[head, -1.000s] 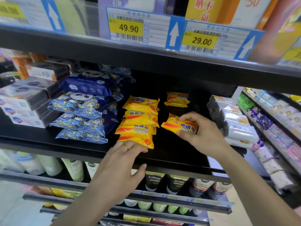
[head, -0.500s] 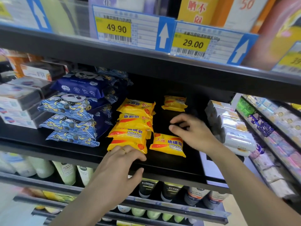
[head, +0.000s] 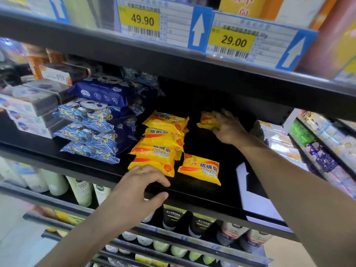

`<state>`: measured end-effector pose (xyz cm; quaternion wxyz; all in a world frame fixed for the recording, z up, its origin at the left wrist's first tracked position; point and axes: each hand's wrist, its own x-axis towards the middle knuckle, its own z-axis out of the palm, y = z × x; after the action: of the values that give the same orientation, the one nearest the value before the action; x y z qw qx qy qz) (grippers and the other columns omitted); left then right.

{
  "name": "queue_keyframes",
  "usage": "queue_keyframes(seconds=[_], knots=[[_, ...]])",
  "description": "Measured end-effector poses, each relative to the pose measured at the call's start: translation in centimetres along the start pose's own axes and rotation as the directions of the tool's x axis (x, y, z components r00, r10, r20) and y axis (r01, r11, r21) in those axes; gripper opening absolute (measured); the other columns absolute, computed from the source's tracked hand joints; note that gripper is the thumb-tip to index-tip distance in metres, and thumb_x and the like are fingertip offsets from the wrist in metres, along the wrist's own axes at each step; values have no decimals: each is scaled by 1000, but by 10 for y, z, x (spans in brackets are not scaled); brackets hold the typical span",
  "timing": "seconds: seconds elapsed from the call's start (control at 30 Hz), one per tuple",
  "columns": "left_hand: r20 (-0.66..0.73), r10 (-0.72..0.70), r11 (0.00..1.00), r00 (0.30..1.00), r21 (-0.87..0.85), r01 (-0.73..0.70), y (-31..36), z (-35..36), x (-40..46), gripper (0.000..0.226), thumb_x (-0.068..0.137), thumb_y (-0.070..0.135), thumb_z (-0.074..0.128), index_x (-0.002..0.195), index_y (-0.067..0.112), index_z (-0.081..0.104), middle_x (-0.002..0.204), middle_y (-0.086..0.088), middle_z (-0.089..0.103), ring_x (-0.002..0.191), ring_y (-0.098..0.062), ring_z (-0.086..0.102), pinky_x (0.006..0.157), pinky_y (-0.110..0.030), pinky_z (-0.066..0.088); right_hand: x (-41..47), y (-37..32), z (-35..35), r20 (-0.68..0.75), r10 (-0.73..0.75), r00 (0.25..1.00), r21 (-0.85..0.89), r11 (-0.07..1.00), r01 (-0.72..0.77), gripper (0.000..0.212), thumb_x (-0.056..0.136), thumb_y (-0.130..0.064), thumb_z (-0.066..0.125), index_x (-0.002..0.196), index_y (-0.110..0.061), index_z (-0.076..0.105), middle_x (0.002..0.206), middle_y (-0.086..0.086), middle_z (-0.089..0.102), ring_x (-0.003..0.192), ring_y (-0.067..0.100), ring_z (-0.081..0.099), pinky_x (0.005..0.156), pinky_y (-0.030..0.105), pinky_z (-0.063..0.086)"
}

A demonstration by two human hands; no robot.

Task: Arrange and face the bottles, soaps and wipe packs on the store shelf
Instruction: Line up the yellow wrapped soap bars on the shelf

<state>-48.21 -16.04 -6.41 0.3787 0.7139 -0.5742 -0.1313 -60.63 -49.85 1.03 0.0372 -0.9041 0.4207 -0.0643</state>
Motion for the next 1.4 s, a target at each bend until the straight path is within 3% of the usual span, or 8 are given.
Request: queue_keyframes(seconds=[0.3, 0.43, 0.73, 1.0, 1.1, 1.17, 1.27, 1.4], knots=[[8, -3, 999, 1000, -35, 3, 0, 0, 1, 14, 89, 40, 75, 100, 47, 69, 117, 33, 59, 122, 3, 47, 96, -18, 38, 11, -8, 0, -73, 39, 997, -90, 995, -45, 48, 90, -33, 72, 130, -31, 46, 136, 6, 59, 129, 35, 41, 98, 45, 41], [14, 6, 1000, 1000, -24, -5, 0, -1, 1, 15, 89, 40, 75, 100, 47, 69, 118, 32, 59, 121, 0, 49, 99, -17, 35, 3, -9, 6, -135, 30, 990, -94, 995, -43, 60, 86, -35, 77, 136, -29, 46, 138, 6, 55, 129, 37, 41, 100, 46, 39], [21, 8, 999, 1000, -40, -7, 4, -7, -2, 13, 89, 40, 74, 98, 48, 69, 115, 32, 61, 121, 0, 50, 100, -22, 38, -56, -23, -1, -255, 65, 965, 224, 975, -6, 56, 91, -26, 73, 142, -28, 49, 136, 9, 48, 126, 33, 50, 103, 43, 47], [68, -149, 919, 986, -359, 164, 31, -25, 0, 11, 96, 35, 67, 99, 40, 76, 106, 20, 73, 105, 2, 66, 92, -20, 48, -182, -57, -11, -355, -72, 932, 412, 883, 225, 52, 96, -26, 70, 144, -36, 51, 134, -9, 48, 129, 12, 45, 108, 28, 40], [135, -250, 785, 959, -551, 282, 47, -27, 6, 11, 96, 36, 67, 101, 35, 76, 102, 10, 78, 100, -8, 72, 92, -29, 54, -219, -70, -6, -411, -152, 899, 395, 859, 326, 56, 93, -19, 74, 143, -32, 55, 131, -14, 48, 127, 7, 43, 106, 15, 34], [204, -270, 698, 941, -632, 337, 56, -28, 9, 34, 84, 50, 68, 108, 27, 75, 101, 8, 79, 99, -12, 75, 91, -32, 57, -234, -75, -2, -433, -214, 876, 334, 864, 376, 57, 92, -17, 75, 144, -27, 55, 132, -11, 48, 127, 11, 42, 105, 14, 32], [288, -201, 700, 936, -626, 343, 66, -27, 8, 57, 72, 59, 68, 116, 24, 72, 106, 9, 78, 103, -8, 74, 92, -33, 58, -249, -81, -1, -432, -272, 860, 256, 877, 406, 57, 92, -19, 76, 145, -26, 55, 132, -10, 48, 127, 15, 41, 105, 20, 35], [292, -204, 711, 935, -612, 346, 76, -22, 3, 40, 81, 48, 72, 114, 26, 72, 105, 8, 79, 100, -7, 74, 90, -35, 60, -263, -90, 0, -438, -281, 854, 234, 881, 410, 57, 92, -20, 76, 144, -28, 55, 135, -11, 49, 127, 13, 39, 104, 21, 35]])
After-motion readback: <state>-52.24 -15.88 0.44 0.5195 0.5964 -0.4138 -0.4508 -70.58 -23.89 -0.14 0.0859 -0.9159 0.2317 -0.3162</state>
